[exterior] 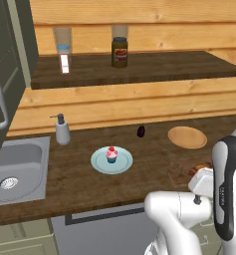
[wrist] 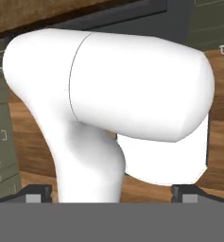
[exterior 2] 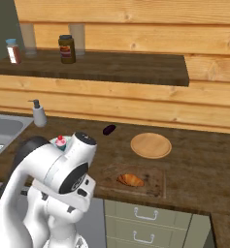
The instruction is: From the different types of pastries on the counter, select a croissant and place it on the cutting board. Then retrieve a jar of jam from the cabinet and place it alongside the croissant on the cutting board.
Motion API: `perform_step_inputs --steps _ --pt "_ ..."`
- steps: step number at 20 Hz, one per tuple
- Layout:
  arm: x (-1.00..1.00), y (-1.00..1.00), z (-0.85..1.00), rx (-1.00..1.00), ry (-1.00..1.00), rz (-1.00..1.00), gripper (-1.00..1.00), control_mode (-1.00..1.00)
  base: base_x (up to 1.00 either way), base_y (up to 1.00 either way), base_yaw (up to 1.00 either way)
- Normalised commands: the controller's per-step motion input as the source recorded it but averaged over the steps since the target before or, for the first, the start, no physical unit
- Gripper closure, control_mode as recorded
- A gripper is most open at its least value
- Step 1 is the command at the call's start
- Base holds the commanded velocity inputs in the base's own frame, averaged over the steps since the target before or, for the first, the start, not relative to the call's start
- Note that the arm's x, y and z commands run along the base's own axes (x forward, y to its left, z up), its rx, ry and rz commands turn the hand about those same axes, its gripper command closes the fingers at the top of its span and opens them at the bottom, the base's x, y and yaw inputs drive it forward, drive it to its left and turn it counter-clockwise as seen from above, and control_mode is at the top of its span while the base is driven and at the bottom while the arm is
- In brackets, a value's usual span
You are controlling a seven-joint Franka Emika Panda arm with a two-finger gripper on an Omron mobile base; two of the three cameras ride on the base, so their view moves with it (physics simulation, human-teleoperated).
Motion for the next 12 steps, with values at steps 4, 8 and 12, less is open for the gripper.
perform_step_inputs --steps 4,8,12 --pt "0.00 0.00 0.00 0.00 0.00 0.00 -1.00 1.00 -0.30 0.12 0.00" --pt "-0.24 0.17 -0.08 -0.04 -0.04 0.00 -1.00 -1.00 -0.14 0.09 0.00" --pt "-0.95 0.57 0.00 -0.28 -0.24 0.00 -1.00 -1.00 0.00 0.00 0.00"
